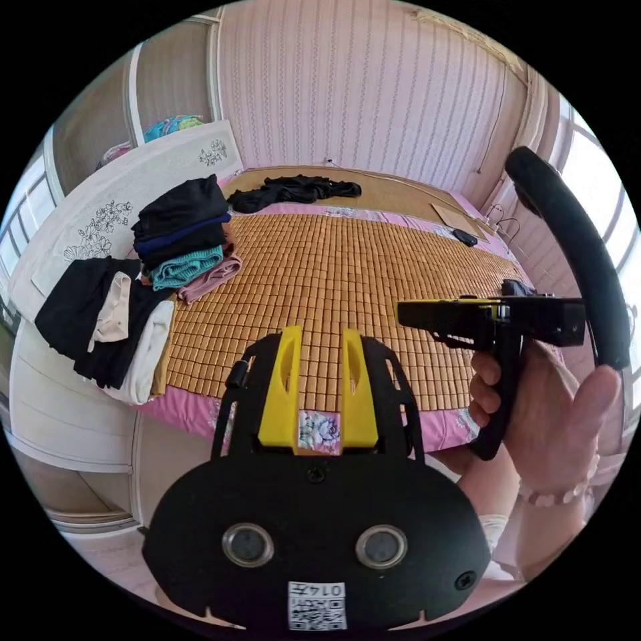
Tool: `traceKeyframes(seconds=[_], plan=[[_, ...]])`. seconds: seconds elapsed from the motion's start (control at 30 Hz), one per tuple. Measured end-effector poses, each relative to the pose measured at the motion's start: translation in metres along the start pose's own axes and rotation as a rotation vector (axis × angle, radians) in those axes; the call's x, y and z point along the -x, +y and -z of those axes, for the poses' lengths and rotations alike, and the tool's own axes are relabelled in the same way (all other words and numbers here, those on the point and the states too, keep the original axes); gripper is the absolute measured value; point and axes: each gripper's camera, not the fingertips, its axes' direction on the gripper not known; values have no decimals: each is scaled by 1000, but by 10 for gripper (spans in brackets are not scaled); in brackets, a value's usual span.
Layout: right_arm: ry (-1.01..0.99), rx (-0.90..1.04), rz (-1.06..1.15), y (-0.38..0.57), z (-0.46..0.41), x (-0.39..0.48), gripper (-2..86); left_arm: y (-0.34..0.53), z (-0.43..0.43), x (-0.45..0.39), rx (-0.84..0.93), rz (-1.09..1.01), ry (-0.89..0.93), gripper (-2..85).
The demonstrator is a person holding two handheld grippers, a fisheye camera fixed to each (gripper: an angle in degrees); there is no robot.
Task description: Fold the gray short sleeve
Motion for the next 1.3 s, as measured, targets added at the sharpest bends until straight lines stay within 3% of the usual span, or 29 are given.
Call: traceKeyframes(seconds=[0.1,0.23,0.4,0.63,0.7,0.8,0.9,1.3], plan=[[53,-7,-61,38,16,-28,-9,21,3,-56,79,-43,8,43],[-50,-7,-122,78,37,-67,-10,46,9,-115,143,-95,-31,0],[-221,-62,-104,119,65,-94,-9,66,33,-166,49,-146,-98,-8],[-225,-133,-109,170,102,-120,-9,84,44,-216,-38,-225,72,-8],[-233,-124,-141,182,107,-134,-10,87,44,-229,-63,-222,33,-9],[-373,-150,-151,208,119,-160,-9,91,36,-252,-24,-294,8,-8],[-513,-170,-142,229,127,-179,-9,98,29,-276,62,-350,112,-8],[-468,-50,-151,285,137,-207,-9,112,0,-331,184,-326,82,-8]])
